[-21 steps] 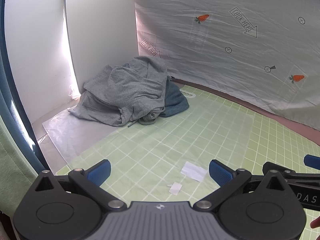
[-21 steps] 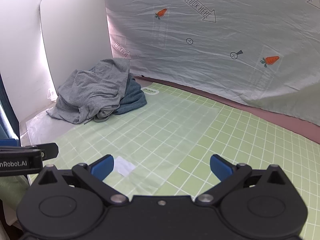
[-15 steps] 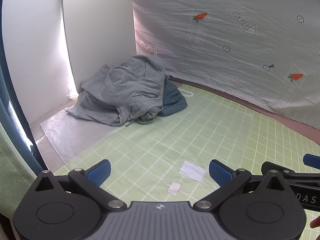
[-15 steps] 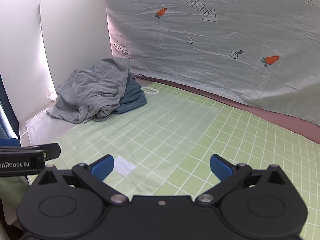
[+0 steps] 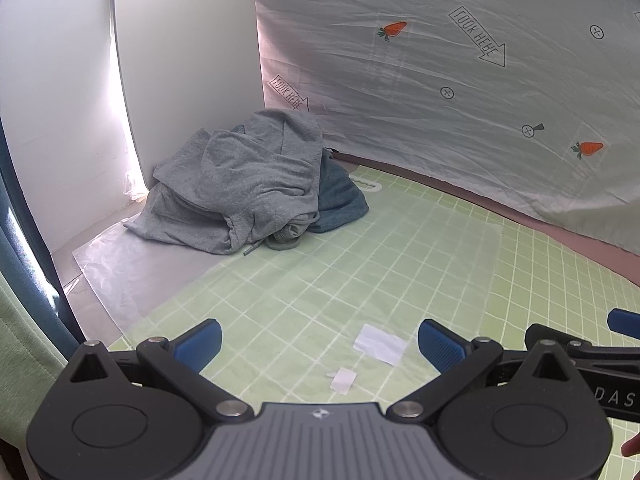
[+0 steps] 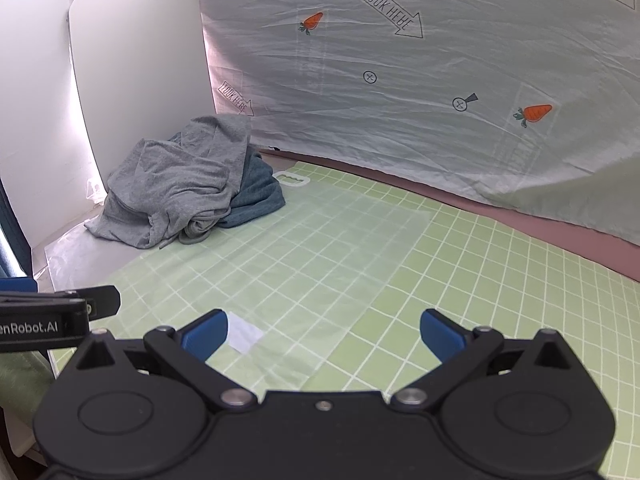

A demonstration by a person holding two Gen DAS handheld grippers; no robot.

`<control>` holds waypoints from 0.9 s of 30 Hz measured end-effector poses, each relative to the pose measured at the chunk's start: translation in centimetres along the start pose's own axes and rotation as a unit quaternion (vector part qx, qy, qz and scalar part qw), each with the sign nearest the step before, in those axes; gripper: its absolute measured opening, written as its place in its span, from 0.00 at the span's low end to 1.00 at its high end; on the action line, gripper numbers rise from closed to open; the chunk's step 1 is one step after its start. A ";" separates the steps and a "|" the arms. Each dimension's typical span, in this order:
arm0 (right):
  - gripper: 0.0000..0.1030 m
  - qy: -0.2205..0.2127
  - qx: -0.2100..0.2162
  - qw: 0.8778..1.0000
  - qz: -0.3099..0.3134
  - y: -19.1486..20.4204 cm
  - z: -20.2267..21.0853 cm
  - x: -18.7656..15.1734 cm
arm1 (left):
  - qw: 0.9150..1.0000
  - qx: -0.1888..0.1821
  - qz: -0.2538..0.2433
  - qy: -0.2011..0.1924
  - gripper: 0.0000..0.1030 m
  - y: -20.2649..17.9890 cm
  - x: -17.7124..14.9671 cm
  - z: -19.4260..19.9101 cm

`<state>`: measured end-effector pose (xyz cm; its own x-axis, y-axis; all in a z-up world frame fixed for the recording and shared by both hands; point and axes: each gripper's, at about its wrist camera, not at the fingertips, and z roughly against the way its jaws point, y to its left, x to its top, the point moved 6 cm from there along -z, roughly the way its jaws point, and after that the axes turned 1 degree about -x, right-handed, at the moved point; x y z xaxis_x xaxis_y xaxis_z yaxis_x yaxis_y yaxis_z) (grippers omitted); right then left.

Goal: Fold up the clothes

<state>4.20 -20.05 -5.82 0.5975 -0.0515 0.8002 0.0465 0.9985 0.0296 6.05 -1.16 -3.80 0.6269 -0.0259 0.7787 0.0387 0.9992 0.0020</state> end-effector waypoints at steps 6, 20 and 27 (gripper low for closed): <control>1.00 0.003 0.000 1.000 0.000 0.1 -0.2 -0.1 | 1.000 0.000 -0.003 0.002 1.00 -0.1 0.1 -0.1; 1.00 0.005 0.004 1.000 0.002 -0.2 -0.3 -0.1 | 1.000 -0.003 -0.004 0.004 1.00 0.0 0.2 -0.1; 1.00 0.005 0.004 1.000 0.003 -0.2 -0.3 -0.1 | 1.000 -0.004 -0.004 0.004 1.00 0.1 0.2 0.0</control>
<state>4.39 -20.22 -6.13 0.6057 -0.0465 0.7943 0.0376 0.9988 0.0298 6.19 -1.03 -3.63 0.6327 -0.0346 0.7736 0.0496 0.9988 0.0041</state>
